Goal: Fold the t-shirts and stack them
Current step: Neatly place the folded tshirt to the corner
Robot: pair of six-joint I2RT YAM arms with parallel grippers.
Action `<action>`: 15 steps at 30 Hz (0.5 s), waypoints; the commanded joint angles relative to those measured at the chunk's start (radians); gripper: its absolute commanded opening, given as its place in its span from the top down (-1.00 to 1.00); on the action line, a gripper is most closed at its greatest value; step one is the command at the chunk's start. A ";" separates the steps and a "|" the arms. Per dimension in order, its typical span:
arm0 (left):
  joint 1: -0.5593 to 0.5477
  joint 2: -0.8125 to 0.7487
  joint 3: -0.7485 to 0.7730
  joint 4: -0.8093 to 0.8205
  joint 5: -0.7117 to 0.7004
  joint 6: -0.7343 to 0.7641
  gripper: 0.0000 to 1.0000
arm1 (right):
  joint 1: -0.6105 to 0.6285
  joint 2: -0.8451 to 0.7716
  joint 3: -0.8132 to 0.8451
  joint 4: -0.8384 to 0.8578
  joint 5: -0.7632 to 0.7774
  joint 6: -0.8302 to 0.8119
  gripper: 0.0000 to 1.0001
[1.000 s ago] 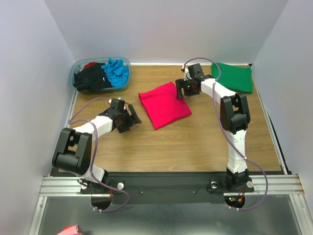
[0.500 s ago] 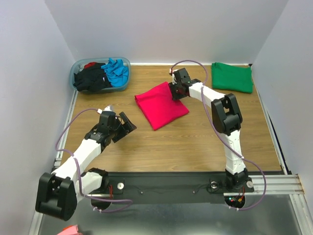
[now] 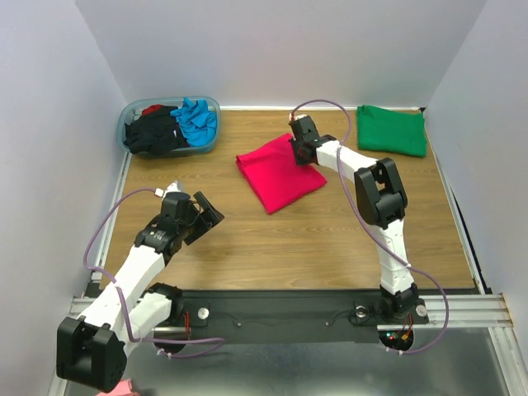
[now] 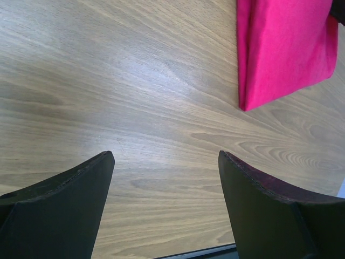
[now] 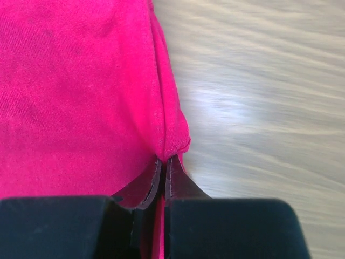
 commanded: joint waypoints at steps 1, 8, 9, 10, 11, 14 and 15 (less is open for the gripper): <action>-0.002 -0.011 0.007 -0.016 -0.038 -0.016 -0.80 | -0.033 -0.059 0.012 0.003 0.242 -0.045 0.99; -0.002 0.023 0.044 -0.048 -0.095 -0.013 -0.80 | -0.156 -0.070 0.102 0.012 0.261 -0.118 0.99; -0.002 0.025 0.047 -0.048 -0.101 -0.015 -0.80 | -0.166 -0.069 0.114 0.012 0.261 -0.141 0.99; -0.002 0.028 0.048 -0.048 -0.107 -0.015 -0.80 | -0.179 -0.067 0.143 0.017 0.256 -0.150 0.99; -0.002 0.035 0.053 -0.049 -0.118 -0.015 -0.80 | -0.200 -0.066 0.159 0.017 0.255 -0.158 0.99; -0.002 0.068 0.079 -0.057 -0.126 -0.006 -0.80 | -0.240 -0.058 0.225 0.022 0.239 -0.192 0.99; -0.002 0.077 0.088 -0.060 -0.127 -0.002 -0.80 | -0.249 -0.055 0.238 0.020 0.233 -0.209 0.99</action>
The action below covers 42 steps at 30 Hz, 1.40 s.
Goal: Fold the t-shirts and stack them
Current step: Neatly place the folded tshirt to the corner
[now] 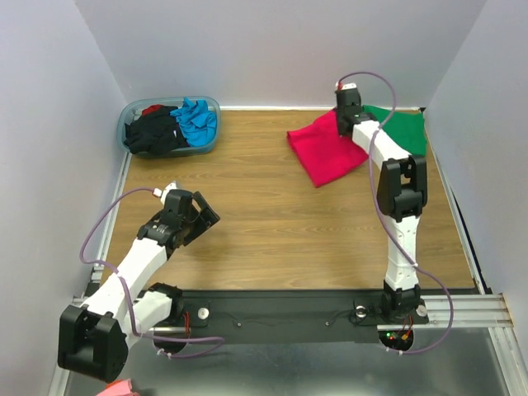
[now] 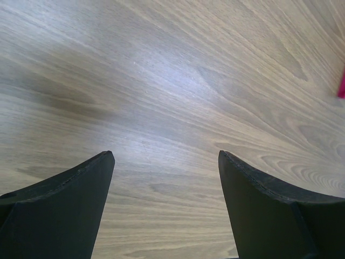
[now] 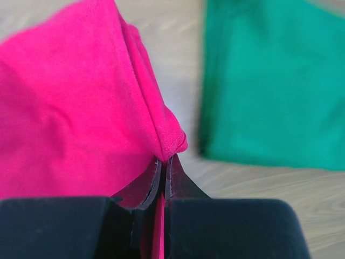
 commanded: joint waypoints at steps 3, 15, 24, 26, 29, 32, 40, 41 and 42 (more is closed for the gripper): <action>-0.002 0.069 0.096 -0.004 -0.054 0.022 -0.80 | -0.067 -0.037 0.155 0.045 0.029 -0.108 0.99; 0.000 0.207 0.162 0.013 -0.053 0.039 -0.80 | -0.194 -0.005 0.299 0.045 0.023 -0.120 0.99; -0.002 0.232 0.174 0.021 -0.060 0.040 -0.79 | -0.289 0.033 0.417 0.045 -0.023 0.001 0.99; 0.000 0.234 0.174 0.019 -0.065 0.039 -0.80 | -0.324 0.035 0.430 0.045 -0.040 0.051 0.99; 0.000 0.237 0.174 0.022 -0.065 0.037 -0.80 | -0.364 0.029 0.427 0.045 -0.120 0.139 0.99; 0.000 0.240 0.171 0.024 -0.065 0.035 -0.80 | -0.400 0.041 0.419 0.045 -0.108 0.151 0.99; 0.000 0.253 0.168 0.027 -0.064 0.028 -0.80 | -0.473 0.122 0.388 0.046 -0.109 0.204 0.99; 0.000 0.254 0.168 0.027 -0.064 0.026 -0.80 | -0.488 0.133 0.394 0.046 -0.114 0.207 0.99; 0.000 0.255 0.167 0.027 -0.064 0.028 -0.79 | -0.496 0.151 0.400 0.045 -0.123 0.217 0.99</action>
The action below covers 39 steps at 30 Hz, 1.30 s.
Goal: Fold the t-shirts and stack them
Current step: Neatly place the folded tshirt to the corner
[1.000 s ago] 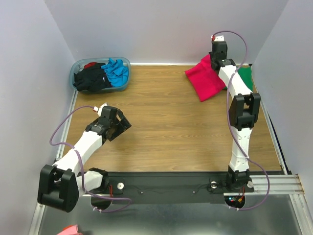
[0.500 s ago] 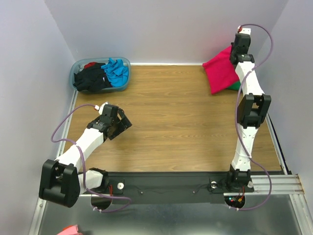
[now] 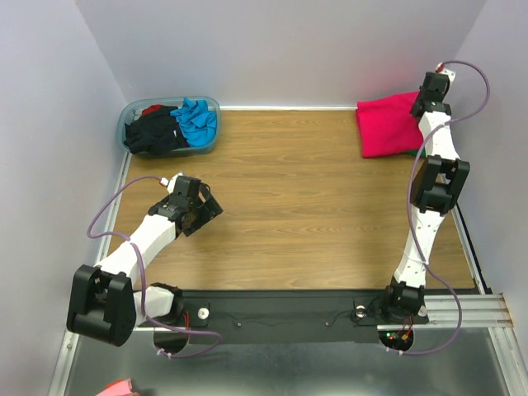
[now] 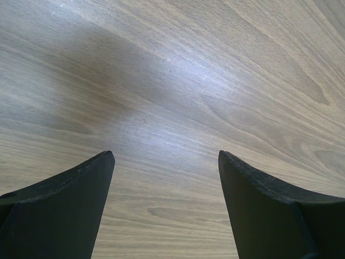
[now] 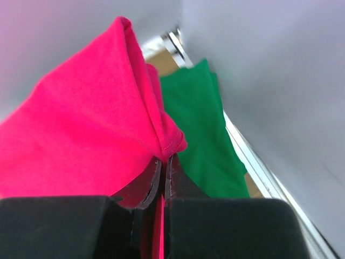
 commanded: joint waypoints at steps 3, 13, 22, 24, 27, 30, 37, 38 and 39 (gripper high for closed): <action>0.000 0.000 0.033 0.009 -0.021 -0.005 -0.80 | -0.069 0.079 0.033 0.052 -0.004 0.080 0.99; -0.002 -0.033 0.025 -0.005 -0.018 -0.012 -0.80 | -0.114 0.051 -0.005 0.052 -0.132 0.089 -0.77; -0.002 -0.104 0.029 -0.014 -0.018 0.001 -0.81 | -0.054 -0.255 -0.217 0.052 -0.281 0.059 -1.00; -0.002 -0.116 0.031 -0.014 -0.018 0.011 -0.81 | 0.012 -0.379 -0.356 0.052 -0.239 0.043 -1.00; 0.000 -0.145 0.026 -0.021 -0.024 0.020 -0.81 | 0.098 -0.584 -0.537 0.054 -0.231 0.072 -1.00; 0.000 -0.187 0.016 -0.037 -0.041 0.021 -0.81 | 0.127 -0.814 -0.825 0.075 -0.355 0.216 -1.00; 0.001 -0.288 -0.010 -0.055 -0.044 0.026 -0.81 | 0.138 -1.369 -1.456 0.144 -0.374 0.364 -1.00; 0.001 -0.311 -0.009 -0.060 -0.049 0.028 -0.81 | 0.138 -1.420 -1.501 0.146 -0.402 0.359 -1.00; 0.001 -0.322 -0.010 -0.061 -0.053 0.028 -0.82 | 0.138 -1.524 -1.580 0.143 -0.416 0.359 -1.00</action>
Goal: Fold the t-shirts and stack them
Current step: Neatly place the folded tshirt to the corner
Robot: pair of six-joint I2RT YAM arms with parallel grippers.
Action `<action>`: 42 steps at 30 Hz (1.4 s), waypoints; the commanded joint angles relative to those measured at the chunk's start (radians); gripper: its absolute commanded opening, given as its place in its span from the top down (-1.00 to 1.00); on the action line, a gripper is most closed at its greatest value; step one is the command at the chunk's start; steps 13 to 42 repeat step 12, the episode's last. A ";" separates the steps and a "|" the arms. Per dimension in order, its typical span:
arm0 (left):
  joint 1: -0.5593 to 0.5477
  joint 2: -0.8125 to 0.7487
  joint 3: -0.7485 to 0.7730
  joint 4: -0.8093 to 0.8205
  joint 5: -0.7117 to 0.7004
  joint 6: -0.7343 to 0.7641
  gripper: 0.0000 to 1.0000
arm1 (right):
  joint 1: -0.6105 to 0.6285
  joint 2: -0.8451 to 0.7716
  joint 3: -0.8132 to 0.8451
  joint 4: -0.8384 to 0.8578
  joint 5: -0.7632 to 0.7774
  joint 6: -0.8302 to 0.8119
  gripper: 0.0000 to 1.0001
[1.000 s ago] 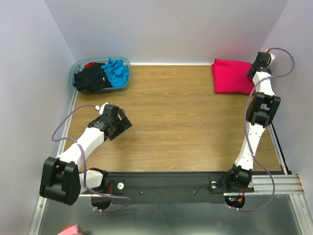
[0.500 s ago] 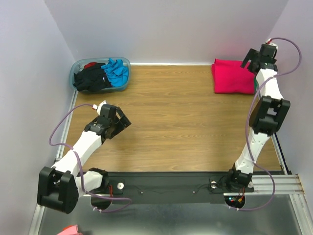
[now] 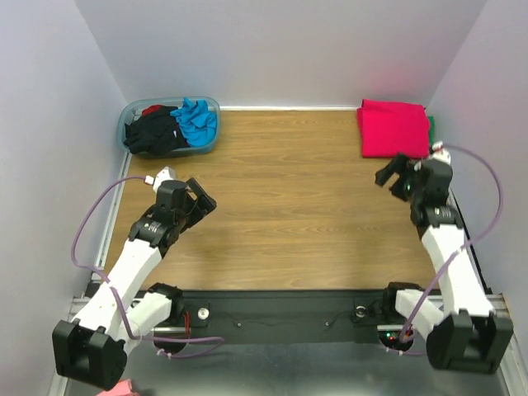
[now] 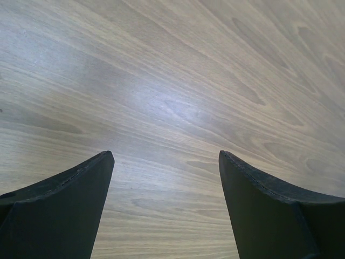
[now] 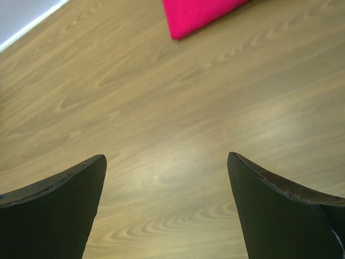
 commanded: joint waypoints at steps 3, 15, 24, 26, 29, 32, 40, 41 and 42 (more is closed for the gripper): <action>0.001 -0.093 -0.010 -0.020 -0.022 0.019 -0.82 | -0.005 -0.329 -0.251 0.028 -0.075 0.075 -1.00; 0.001 -0.170 -0.022 -0.023 -0.027 0.016 -0.82 | -0.005 -0.666 -0.397 0.010 -0.025 0.130 -1.00; 0.001 -0.170 -0.022 -0.023 -0.027 0.016 -0.82 | -0.005 -0.666 -0.397 0.010 -0.025 0.130 -1.00; 0.001 -0.170 -0.022 -0.023 -0.027 0.016 -0.82 | -0.005 -0.666 -0.397 0.010 -0.025 0.130 -1.00; 0.001 -0.170 -0.022 -0.023 -0.027 0.016 -0.82 | -0.005 -0.666 -0.397 0.010 -0.025 0.130 -1.00; 0.001 -0.170 -0.022 -0.023 -0.027 0.016 -0.82 | -0.005 -0.666 -0.397 0.010 -0.025 0.130 -1.00; 0.001 -0.170 -0.022 -0.023 -0.027 0.016 -0.82 | -0.005 -0.666 -0.397 0.010 -0.025 0.130 -1.00; 0.001 -0.170 -0.022 -0.023 -0.027 0.016 -0.82 | -0.005 -0.666 -0.397 0.010 -0.025 0.130 -1.00; 0.001 -0.170 -0.022 -0.023 -0.027 0.016 -0.82 | -0.005 -0.666 -0.397 0.010 -0.025 0.130 -1.00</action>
